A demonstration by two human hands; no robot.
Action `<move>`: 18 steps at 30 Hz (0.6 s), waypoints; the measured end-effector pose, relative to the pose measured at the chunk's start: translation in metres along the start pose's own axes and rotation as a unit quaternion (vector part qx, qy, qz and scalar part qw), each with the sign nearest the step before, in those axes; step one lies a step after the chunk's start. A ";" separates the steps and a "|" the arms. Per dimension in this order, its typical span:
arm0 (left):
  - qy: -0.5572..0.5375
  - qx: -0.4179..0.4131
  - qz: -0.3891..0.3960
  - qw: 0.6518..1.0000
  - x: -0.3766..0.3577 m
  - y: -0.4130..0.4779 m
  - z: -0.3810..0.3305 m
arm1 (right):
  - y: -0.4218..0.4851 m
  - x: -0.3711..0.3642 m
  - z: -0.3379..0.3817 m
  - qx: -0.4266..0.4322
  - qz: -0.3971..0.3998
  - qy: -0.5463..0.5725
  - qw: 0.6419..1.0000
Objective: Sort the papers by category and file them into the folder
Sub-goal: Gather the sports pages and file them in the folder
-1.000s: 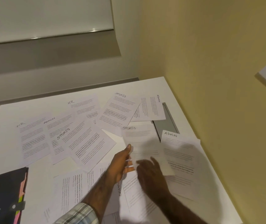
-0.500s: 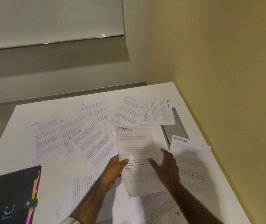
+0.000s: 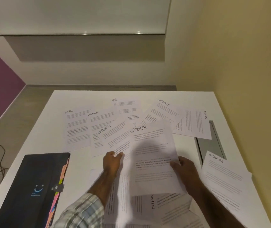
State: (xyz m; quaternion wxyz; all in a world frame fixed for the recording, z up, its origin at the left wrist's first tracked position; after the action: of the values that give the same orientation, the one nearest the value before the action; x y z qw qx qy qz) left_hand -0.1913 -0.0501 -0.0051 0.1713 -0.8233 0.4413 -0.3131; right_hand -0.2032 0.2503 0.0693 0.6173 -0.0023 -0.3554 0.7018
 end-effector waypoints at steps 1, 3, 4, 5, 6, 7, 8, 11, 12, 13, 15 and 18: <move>0.041 0.007 -0.023 0.999 0.002 0.012 0.002 | 0.001 0.001 0.003 0.003 0.001 -0.008 1.000; 0.101 0.020 -0.041 0.994 0.003 0.024 0.000 | 0.002 0.006 0.006 0.009 -0.004 -0.037 0.999; 0.129 0.023 -0.044 0.990 0.002 0.026 -0.003 | 0.002 0.008 0.007 0.012 -0.010 -0.053 0.998; 0.151 0.028 -0.044 0.987 -0.001 0.032 -0.003 | 0.002 0.011 0.007 0.012 -0.019 -0.068 0.997; 0.172 0.026 -0.048 0.984 -0.005 0.033 -0.005 | 0.002 0.014 0.007 0.011 -0.029 -0.077 0.997; 0.196 0.025 -0.050 0.979 -0.009 0.034 -0.007 | 0.001 0.017 0.007 0.011 -0.038 -0.078 0.996; 0.220 0.024 -0.060 0.973 -0.013 0.033 -0.010 | 0.000 0.020 0.007 0.010 -0.046 -0.071 0.996; 0.276 0.030 -0.096 0.956 -0.023 0.035 -0.013 | -0.004 0.027 0.008 0.000 -0.061 -0.049 0.997; 0.276 0.033 -0.101 0.955 -0.024 0.034 -0.013 | -0.006 0.028 0.008 -0.006 -0.061 -0.045 0.997; 0.272 0.035 -0.101 0.956 -0.026 0.037 -0.010 | -0.006 0.029 0.007 -0.011 -0.061 -0.042 0.997; 0.242 0.040 -0.096 0.965 -0.028 0.038 -0.010 | -0.008 0.030 0.006 -0.018 -0.064 -0.040 0.997; 0.158 0.056 -0.103 0.980 -0.027 0.035 -0.012 | -0.011 0.030 0.003 -0.018 -0.064 -0.040 0.997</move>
State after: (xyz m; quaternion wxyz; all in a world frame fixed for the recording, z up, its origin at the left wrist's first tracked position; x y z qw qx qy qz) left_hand -0.2322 -0.0474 -0.0254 0.1117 -0.7937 0.3574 -0.4794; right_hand -0.2020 0.2745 0.0907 0.6462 0.0376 -0.3919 0.6538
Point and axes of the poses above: each hand's wrist, its own y-axis towards the middle knuckle, its own x-axis out of the back of the hand, z = x × y, the point moved 2 cm from there along y, towards the middle knuckle, and after that the axes turned 8 degrees about -y, right-handed, at the moved point
